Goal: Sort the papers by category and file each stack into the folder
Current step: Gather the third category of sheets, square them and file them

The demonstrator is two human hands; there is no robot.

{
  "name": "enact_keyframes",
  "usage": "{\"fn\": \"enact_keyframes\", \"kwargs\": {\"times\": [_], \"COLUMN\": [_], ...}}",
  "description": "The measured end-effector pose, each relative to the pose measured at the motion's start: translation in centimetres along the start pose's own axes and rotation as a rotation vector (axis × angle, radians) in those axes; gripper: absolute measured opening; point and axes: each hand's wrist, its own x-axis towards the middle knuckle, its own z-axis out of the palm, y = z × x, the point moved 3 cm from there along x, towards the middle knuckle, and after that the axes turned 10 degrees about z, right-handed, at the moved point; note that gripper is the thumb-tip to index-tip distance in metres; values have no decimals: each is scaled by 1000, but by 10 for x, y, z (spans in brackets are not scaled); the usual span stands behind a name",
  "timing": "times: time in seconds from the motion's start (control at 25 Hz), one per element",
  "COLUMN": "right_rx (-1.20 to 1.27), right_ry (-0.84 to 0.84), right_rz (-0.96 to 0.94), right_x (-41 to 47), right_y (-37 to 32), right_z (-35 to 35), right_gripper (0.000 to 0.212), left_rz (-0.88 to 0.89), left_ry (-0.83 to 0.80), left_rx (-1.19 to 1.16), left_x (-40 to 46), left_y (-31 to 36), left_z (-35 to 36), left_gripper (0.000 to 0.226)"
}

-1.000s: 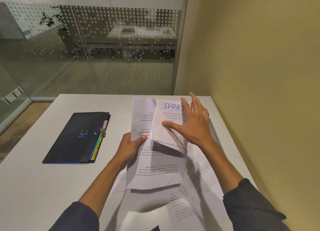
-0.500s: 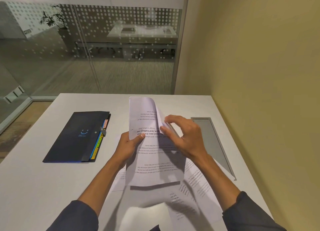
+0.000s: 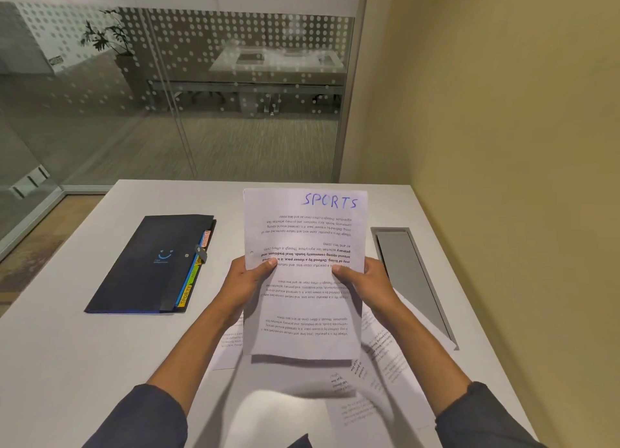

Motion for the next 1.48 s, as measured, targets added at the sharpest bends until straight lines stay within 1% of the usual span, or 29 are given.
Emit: {"fn": "enact_keyframes", "kwargs": {"times": [0.08, 0.16, 0.24, 0.36, 0.44, 0.56, 0.72, 0.84, 0.96, 1.08, 1.16, 1.2, 1.24, 1.32, 1.36, 1.48], "right_rx": [8, 31, 45, 33, 31, -20, -131, -90, -21, 51, 104, 132, 163, 220, 240, 264], "right_ry": [9, 44, 69, 96, 107, 71, 79, 112, 84, 63, 47, 31, 10, -27, -42, -70], "right_rz": [41, 53, 89, 106, 108, 132, 100, 69, 16, 29, 82, 108, 129, 160, 172, 191], "right_x": [6, 12, 19, 24, 25, 25, 28, 27, 27, 32, 34, 35, 35, 33, 31, 28], "right_y": [14, 28, 42, 57, 62, 73, 81, 70, 57, 52, 52, 52, 51, 50, 49, 48], "right_z": [-1, 2, 7, 17, 20, 20, 16, 13, 13, 15, 18, 19, 22, 28, 32, 42], "right_gripper": [23, 24, 23, 23, 24, 25, 21, 15, 16, 19, 20, 22, 23, 24, 23, 22], "left_rz": [-32, -72, -94, -111, -119, -148, -142, -136, -173, -216, -178, -158, -156, -155, -132, -53], "left_ry": [-42, -46, 9, 108, 132, 128, 98, 100, 160, 136, 121, 137, 149, 145, 159, 197], "left_rx": [60, 109, 112, 123, 101, 138, 158, 162, 66, -50, -84, -137, -234, -450, -523, -611], "left_x": [2, 4, 5, 4, 2, -4, -10, -3, 9, 17, 23, 28, 33, 47, 57, 83], "left_y": [-8, -20, -34, -53, -63, -74, -79, -68, -56, -42, -29, -20, -11, 5, 13, 25], "left_z": [-3, -7, -9, -12, -14, -17, -16, -17, -23, -27, -28, -28, -28, -34, -40, -55], "left_gripper": [18, 18, 16, 19, 20, 25, 16, 10, 15, 20, 19, 19, 25, 46, 51, 45]}}
